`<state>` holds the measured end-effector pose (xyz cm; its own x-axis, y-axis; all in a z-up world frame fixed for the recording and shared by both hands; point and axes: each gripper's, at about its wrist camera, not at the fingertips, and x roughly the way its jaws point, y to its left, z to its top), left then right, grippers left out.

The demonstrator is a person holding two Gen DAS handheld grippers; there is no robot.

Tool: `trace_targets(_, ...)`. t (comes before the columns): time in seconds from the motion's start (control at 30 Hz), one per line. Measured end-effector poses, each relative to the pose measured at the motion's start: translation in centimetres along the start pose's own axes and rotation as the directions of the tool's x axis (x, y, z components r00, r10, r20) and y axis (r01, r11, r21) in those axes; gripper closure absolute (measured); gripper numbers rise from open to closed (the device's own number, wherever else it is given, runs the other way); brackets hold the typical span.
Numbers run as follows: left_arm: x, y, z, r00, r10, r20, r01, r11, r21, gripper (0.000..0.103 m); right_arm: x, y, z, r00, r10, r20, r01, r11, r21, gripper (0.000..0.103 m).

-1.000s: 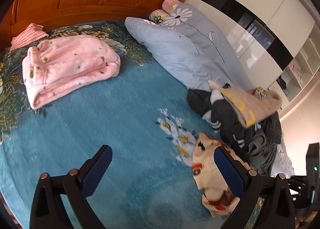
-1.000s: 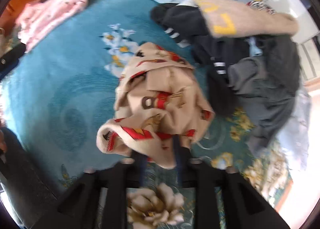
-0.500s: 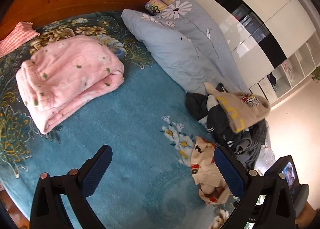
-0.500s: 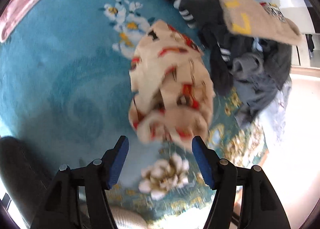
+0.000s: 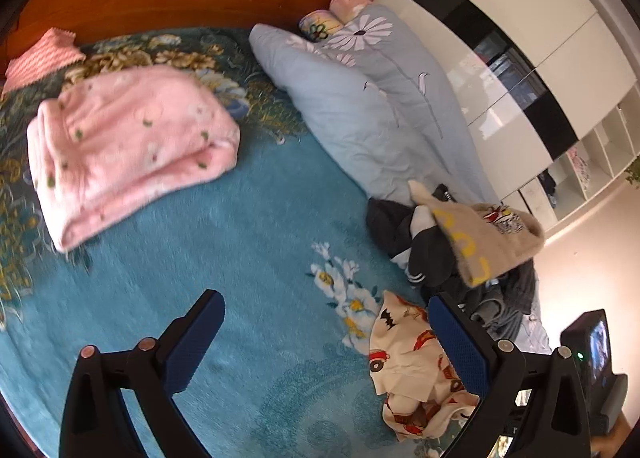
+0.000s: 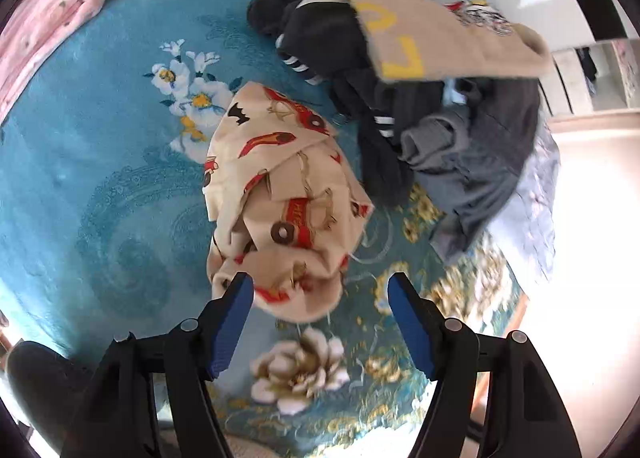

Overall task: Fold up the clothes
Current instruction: 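Lower the car-print garment onto the blanket and open the right gripper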

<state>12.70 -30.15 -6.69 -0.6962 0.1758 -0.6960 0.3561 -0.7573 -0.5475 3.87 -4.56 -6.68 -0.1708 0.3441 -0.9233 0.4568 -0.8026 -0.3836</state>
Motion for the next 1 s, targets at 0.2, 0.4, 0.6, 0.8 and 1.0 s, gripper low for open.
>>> trace_targets(0.2, 1.7, -4.8, -3.1, 0.994, 0.103, 0.026, -0.105, 0.99, 0.094, 0.0, 4.3, -2.6, -2.4, 0.98, 0.148, 0.133, -0.153, 0.988, 0.028, 0.032)
trace_targets(0.4, 1.7, -7.0, -5.8, 0.981, 0.195, -0.008, -0.195, 0.98, 0.042, 0.0, 5.5, -6.2, -4.5, 0.898, 0.315, 0.308, -0.336, 0.942, 0.014, 0.032)
trace_targets(0.6, 2.5, -8.5, -8.6, 0.961, 0.271, -0.05, -0.271, 0.963, 0.006, 0.0, 5.5, -11.3, -5.0, 0.804, 0.382, 0.456, -0.442, 0.897, 0.027, 0.032)
trace_targets(0.8, 5.5, -10.4, -12.0, 0.949, 0.283, -0.138, -0.284, 0.959, 0.016, 0.0, 8.2, -13.3, -3.4, 0.776, 0.435, 0.458, -0.502, 0.864, 0.031, 0.032)
trace_targets(1.0, 6.1, -13.4, -14.0, 0.955, 0.258, -0.147, -0.246, 0.965, 0.094, 0.001, 9.9, -9.3, 0.9, 0.792, 0.484, 0.372, -0.456, 0.874, -0.165, 0.032)
